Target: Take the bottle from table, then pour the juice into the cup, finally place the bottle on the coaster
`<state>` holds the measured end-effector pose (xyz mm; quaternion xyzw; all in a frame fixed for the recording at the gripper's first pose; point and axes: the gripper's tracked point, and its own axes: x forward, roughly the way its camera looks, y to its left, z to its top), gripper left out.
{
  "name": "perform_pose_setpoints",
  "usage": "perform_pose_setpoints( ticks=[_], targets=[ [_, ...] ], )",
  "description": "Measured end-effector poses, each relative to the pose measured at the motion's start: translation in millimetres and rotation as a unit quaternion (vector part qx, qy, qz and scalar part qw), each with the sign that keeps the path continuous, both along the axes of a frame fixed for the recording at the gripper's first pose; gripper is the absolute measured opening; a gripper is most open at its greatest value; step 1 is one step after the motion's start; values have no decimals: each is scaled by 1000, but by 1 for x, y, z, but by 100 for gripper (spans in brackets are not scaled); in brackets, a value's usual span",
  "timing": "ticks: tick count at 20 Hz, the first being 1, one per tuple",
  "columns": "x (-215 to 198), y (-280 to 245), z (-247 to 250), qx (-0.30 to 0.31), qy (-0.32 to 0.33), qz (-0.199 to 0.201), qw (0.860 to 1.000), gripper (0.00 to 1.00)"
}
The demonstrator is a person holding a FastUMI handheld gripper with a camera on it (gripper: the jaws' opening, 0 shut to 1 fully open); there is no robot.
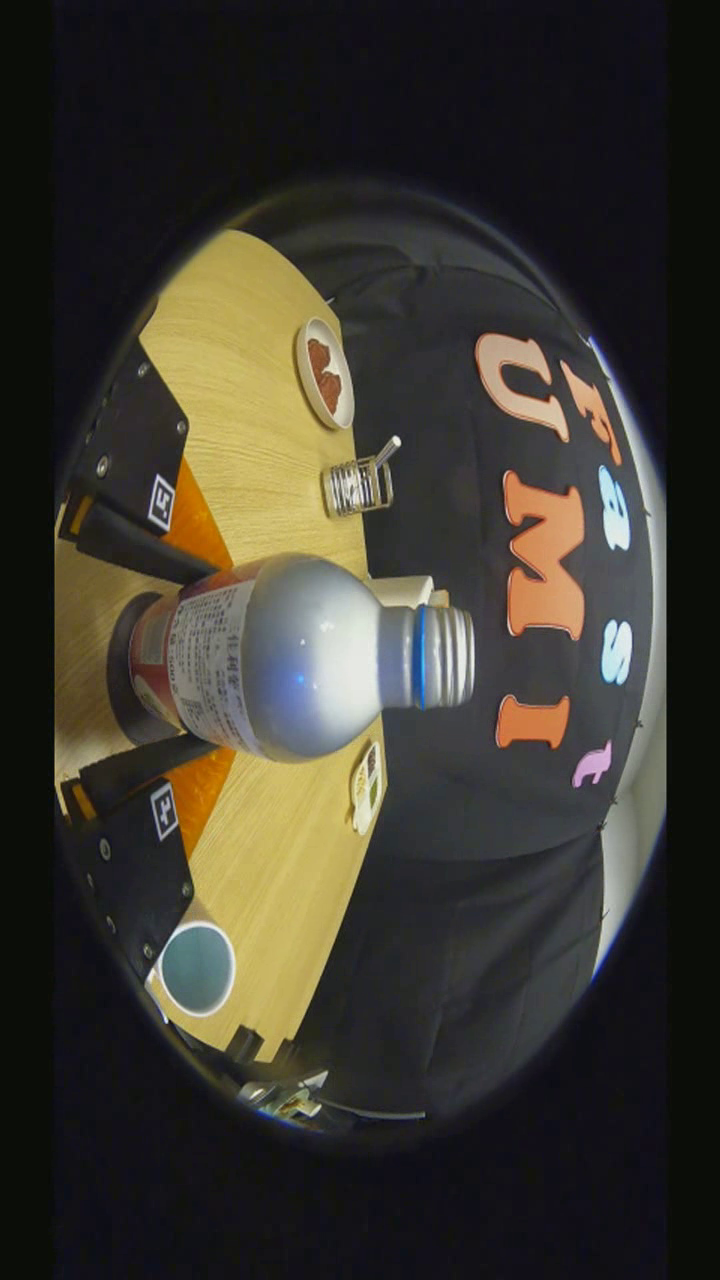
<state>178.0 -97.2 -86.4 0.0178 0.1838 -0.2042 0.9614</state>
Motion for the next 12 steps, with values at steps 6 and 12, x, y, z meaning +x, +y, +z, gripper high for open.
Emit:
perform_pose_setpoints(
  ticks=[6,12],
  targets=[
    [4,2,-5,-3,1,2,1000,77],
    [2,-2,-5,9,-10,-12,1000,89]
  ],
)
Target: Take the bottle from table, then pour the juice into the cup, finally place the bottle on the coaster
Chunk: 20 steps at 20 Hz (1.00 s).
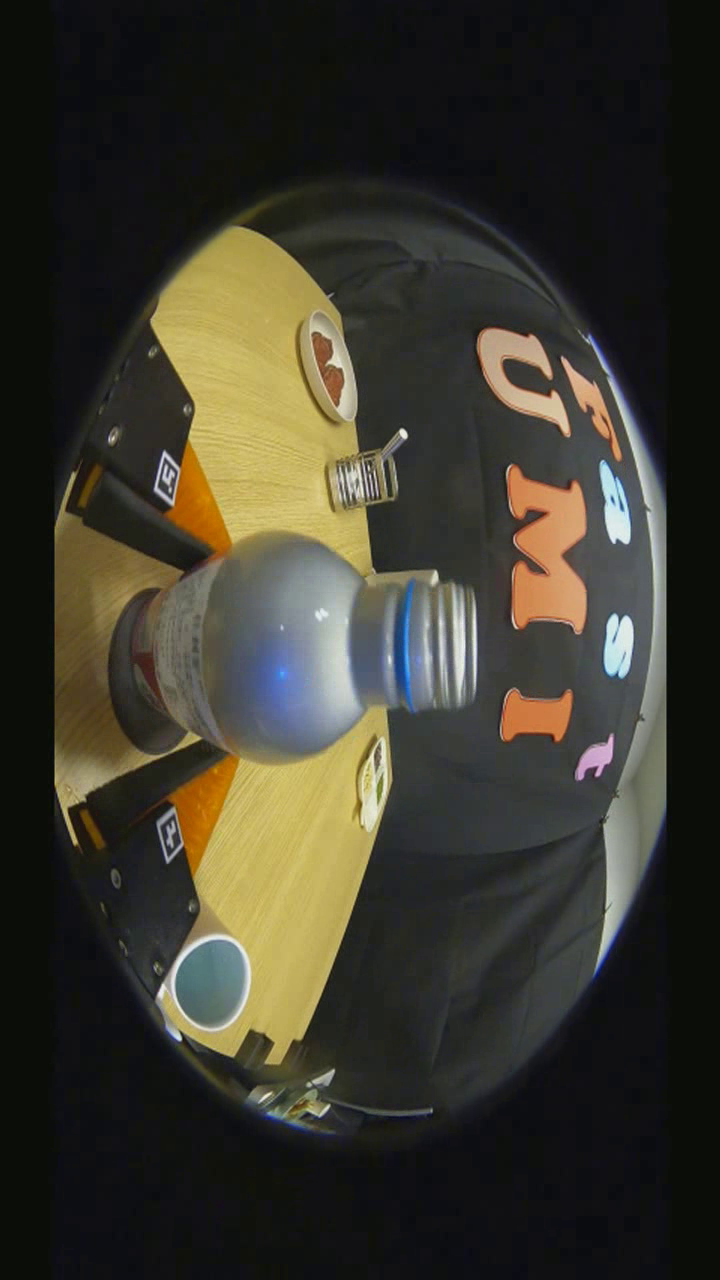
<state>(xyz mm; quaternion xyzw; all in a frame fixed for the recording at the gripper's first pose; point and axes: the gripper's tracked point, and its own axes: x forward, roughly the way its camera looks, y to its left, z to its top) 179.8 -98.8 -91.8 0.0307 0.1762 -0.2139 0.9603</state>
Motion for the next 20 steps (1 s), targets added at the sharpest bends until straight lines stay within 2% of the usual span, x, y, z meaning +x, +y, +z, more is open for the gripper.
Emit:
perform_pose_setpoints(
  ticks=[1,11,20],
  targets=[
    [0,-1,0,1,1,-2,1000,95],
    [-10,5,18,19,-25,12,999,96],
    [-53,39,72,12,-64,69,995,97]
  ],
)
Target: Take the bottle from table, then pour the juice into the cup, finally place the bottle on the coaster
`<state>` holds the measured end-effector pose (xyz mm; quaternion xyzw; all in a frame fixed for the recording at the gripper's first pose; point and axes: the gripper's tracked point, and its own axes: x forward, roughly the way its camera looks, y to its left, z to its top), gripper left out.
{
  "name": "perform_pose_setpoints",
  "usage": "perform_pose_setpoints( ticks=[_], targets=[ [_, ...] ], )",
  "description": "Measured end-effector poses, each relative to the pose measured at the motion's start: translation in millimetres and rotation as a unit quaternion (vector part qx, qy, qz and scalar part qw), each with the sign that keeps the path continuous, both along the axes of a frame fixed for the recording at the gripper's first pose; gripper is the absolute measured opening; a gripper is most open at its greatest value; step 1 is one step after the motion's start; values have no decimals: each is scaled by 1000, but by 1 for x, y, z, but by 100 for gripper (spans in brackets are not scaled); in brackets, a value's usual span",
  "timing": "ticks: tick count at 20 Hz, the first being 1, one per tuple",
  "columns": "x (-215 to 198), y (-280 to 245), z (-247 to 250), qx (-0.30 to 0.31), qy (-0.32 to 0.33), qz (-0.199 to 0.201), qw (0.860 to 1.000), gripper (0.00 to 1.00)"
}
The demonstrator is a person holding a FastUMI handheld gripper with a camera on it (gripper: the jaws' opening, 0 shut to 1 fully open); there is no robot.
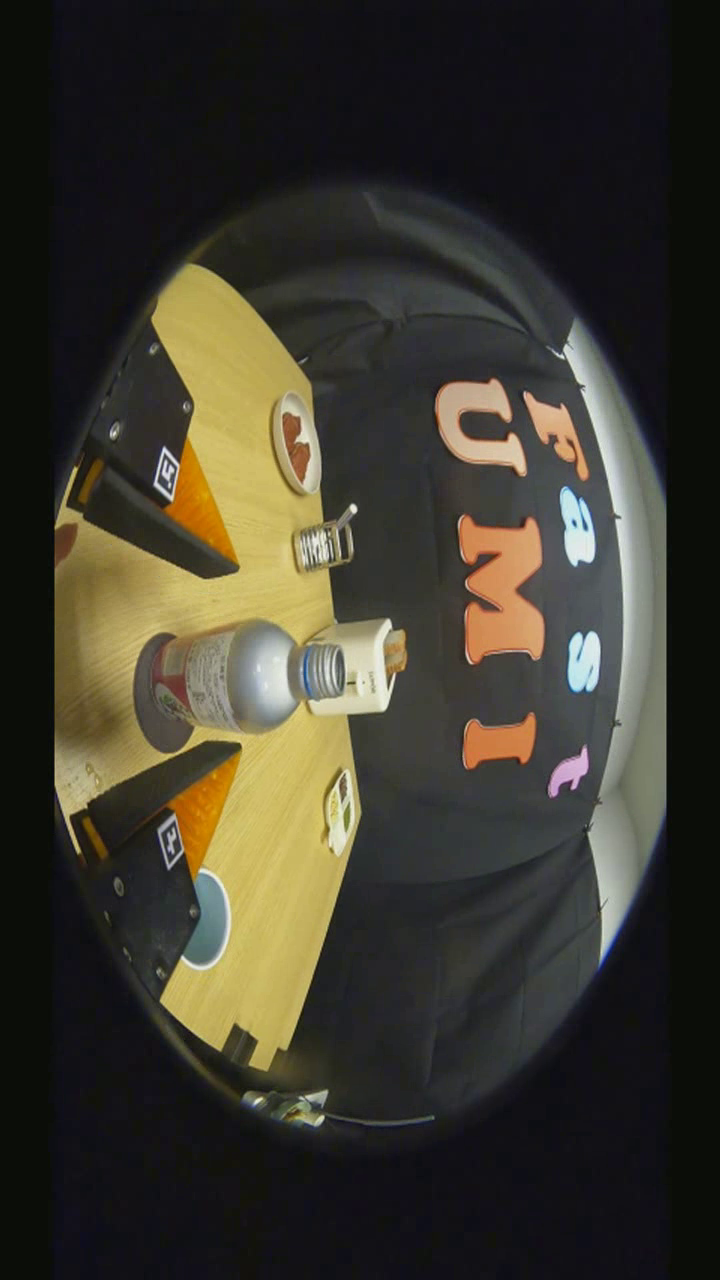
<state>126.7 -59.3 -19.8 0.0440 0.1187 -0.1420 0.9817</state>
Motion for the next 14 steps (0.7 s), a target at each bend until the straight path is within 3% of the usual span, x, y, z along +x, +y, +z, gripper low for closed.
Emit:
perform_pose_setpoints(
  ticks=[2,6,14],
  targets=[
    [-15,11,11,-8,-4,6,1000,97],
    [-47,53,47,-11,-41,61,997,97],
    [-83,86,71,-26,-59,94,994,97]
  ],
)
